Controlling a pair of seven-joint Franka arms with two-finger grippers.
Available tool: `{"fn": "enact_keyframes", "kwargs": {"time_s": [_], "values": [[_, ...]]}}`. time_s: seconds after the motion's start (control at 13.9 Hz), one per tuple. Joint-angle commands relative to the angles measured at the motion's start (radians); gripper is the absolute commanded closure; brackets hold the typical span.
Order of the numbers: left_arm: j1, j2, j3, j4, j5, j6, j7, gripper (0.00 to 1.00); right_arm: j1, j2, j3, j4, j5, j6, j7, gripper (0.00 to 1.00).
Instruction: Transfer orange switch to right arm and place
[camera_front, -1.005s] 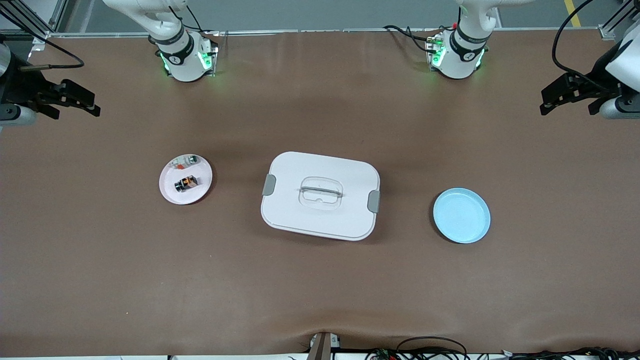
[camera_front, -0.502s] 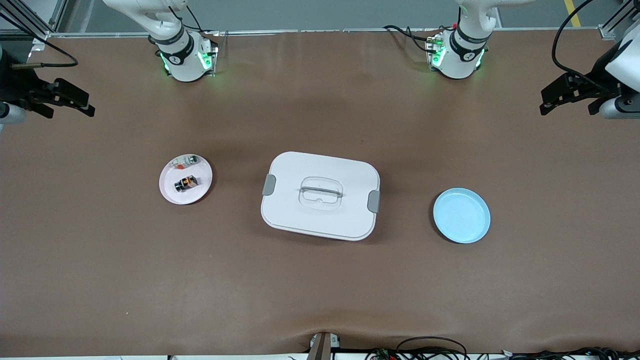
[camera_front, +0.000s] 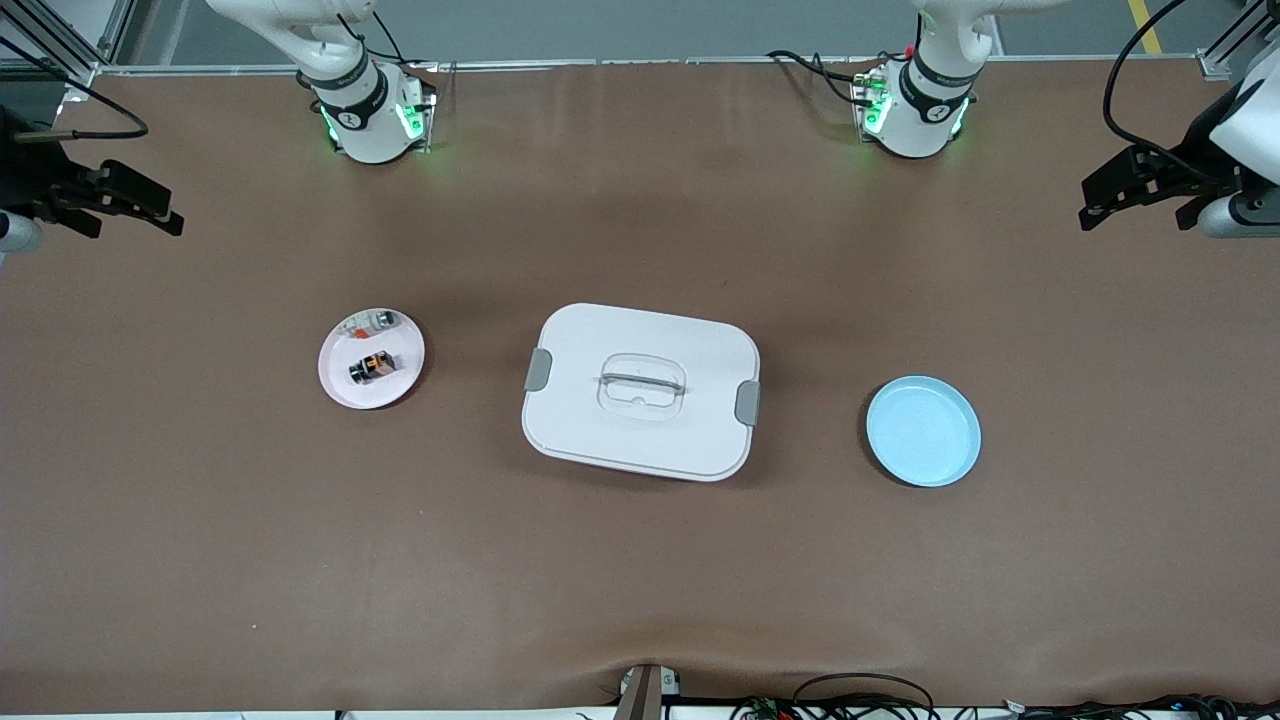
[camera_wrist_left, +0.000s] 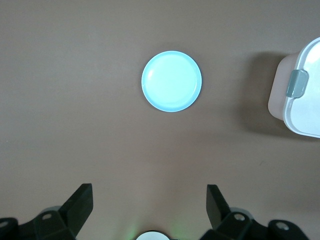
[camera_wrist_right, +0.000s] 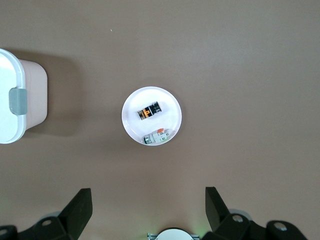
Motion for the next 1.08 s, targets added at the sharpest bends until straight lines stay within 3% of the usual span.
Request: {"fn": "enact_keyframes", "kwargs": {"time_s": [0.0, 1.0], "values": [[0.006, 0.005, -0.007, 0.013, -0.006, 0.000, 0.021, 0.00, -0.018, 0.012, 0.009, 0.025, -0.008, -0.041, 0.017, 0.00], [0.005, 0.007, -0.007, 0.011, -0.008, 0.027, 0.020, 0.00, -0.015, 0.008, 0.014, 0.013, -0.008, -0.034, 0.002, 0.00]]}}
